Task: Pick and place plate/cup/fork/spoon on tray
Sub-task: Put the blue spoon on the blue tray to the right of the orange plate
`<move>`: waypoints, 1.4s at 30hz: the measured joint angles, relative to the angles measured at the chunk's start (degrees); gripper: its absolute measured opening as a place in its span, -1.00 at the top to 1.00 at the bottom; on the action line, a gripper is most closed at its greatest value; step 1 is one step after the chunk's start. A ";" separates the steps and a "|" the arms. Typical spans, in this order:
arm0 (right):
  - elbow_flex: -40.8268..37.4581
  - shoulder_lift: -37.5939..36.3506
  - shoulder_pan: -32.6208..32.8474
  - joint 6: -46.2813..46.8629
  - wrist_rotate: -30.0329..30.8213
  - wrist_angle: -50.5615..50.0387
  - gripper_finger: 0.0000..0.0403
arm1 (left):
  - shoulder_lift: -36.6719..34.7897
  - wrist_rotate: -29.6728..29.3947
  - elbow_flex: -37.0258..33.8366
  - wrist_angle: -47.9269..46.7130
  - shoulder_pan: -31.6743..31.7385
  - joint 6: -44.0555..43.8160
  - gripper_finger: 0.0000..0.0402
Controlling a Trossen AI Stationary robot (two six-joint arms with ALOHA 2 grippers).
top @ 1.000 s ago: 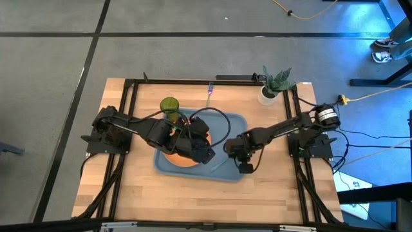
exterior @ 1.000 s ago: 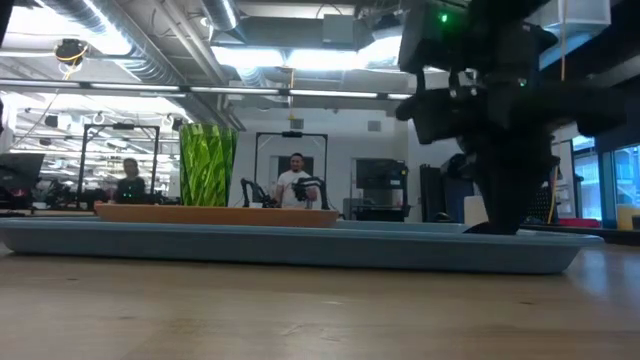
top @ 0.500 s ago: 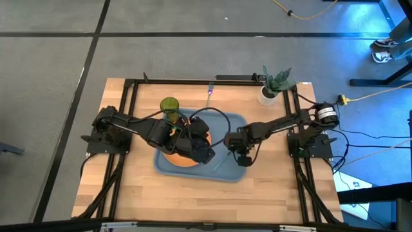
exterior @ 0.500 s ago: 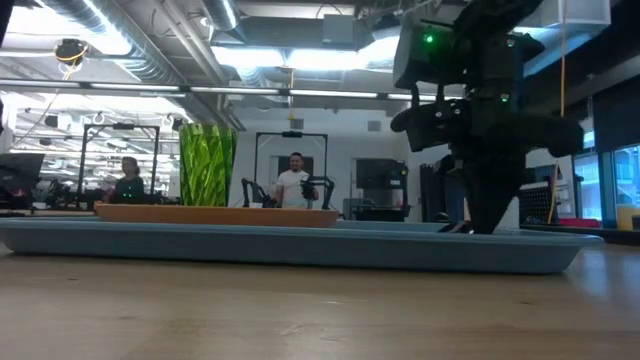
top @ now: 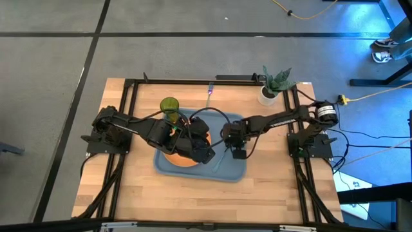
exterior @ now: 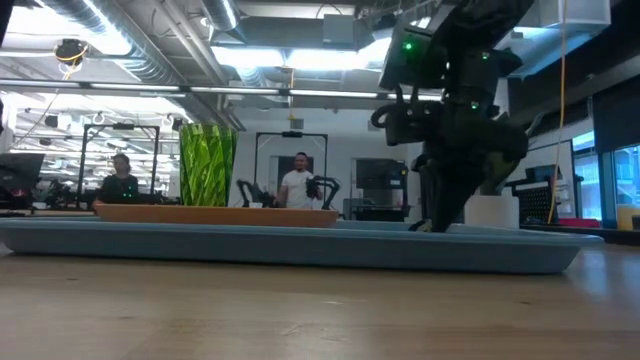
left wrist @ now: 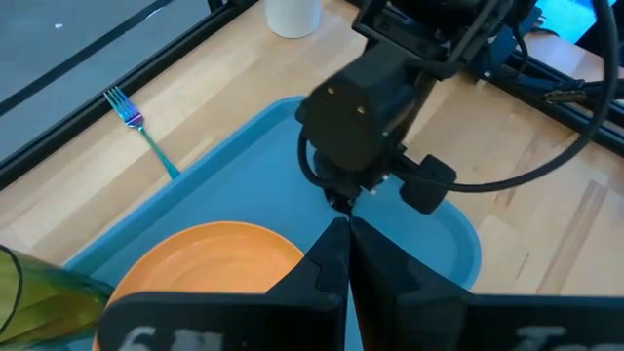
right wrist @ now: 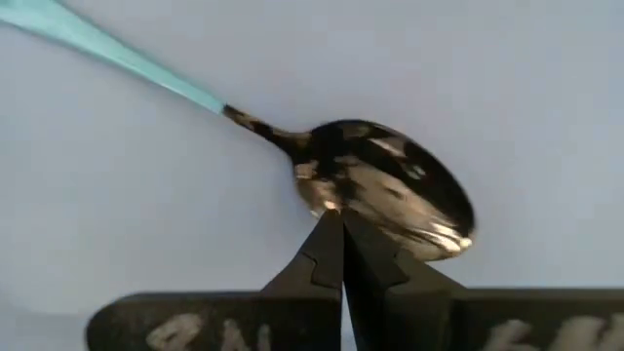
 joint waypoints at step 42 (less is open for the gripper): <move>3.02 4.47 0.99 -0.66 -13.05 -8.97 1.00 | 0.01 0.02 -0.02 -0.12 0.00 -0.02 1.00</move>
